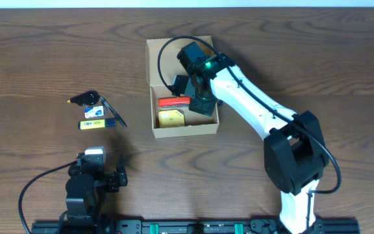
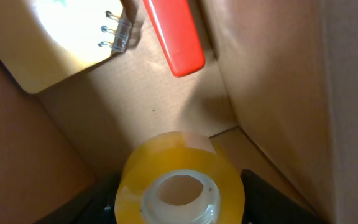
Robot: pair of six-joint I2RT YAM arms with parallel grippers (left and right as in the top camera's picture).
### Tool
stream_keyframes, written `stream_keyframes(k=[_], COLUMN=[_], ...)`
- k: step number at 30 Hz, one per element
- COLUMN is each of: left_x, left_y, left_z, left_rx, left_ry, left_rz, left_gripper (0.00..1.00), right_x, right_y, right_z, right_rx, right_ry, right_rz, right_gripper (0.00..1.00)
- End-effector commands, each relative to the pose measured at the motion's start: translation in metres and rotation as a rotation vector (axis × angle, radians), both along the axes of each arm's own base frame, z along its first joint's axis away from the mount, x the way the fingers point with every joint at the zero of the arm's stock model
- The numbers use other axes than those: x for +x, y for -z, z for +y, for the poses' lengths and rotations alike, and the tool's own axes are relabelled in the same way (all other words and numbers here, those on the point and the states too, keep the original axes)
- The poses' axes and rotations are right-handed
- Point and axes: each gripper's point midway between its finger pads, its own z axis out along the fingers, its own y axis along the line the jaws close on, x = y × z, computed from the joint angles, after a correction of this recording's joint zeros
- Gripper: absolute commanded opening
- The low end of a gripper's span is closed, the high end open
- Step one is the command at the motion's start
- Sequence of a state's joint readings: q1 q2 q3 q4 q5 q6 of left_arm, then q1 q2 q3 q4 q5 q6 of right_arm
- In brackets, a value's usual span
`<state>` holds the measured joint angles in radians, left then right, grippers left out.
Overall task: Pack container
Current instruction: 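Lower the tape roll into the box and open the right gripper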
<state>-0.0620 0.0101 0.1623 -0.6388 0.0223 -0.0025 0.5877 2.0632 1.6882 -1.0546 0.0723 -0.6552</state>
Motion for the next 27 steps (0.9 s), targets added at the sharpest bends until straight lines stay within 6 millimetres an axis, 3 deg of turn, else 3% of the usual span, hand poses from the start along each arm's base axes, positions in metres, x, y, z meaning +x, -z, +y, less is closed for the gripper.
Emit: stream_keyframes(k=[1,5,14,22,27], left_x=[0.0,0.0,0.0,0.0,0.0], left_y=[0.002,0.002,0.002,0.002,0.002], left_z=[0.0,0.0,0.0,0.0,0.0], left_rx=[0.007,0.007,0.007,0.007,0.008], left_ry=[0.004,0.004,0.004,0.004,0.004], left_rz=[0.002,0.002,0.002,0.002,0.002], left_gripper=[0.95,0.95,0.95,0.95,0.95], right_x=[0.002,0.003,0.004,-0.006,-0.013], right_y=[0.001,0.001,-0.003,-0.058,-0.092], right_z=[-0.004,-0.003,0.004,0.026,0.028], right_rx=[-0.008,-0.003,0.011,0.145,0.235], right_ry=[-0.001,-0.001,0.01,-0.004,0.06], right_rz=[-0.002,-0.007,-0.024,-0.075,-0.106], right_gripper=[0.64,0.7,0.65,0.67,0.69])
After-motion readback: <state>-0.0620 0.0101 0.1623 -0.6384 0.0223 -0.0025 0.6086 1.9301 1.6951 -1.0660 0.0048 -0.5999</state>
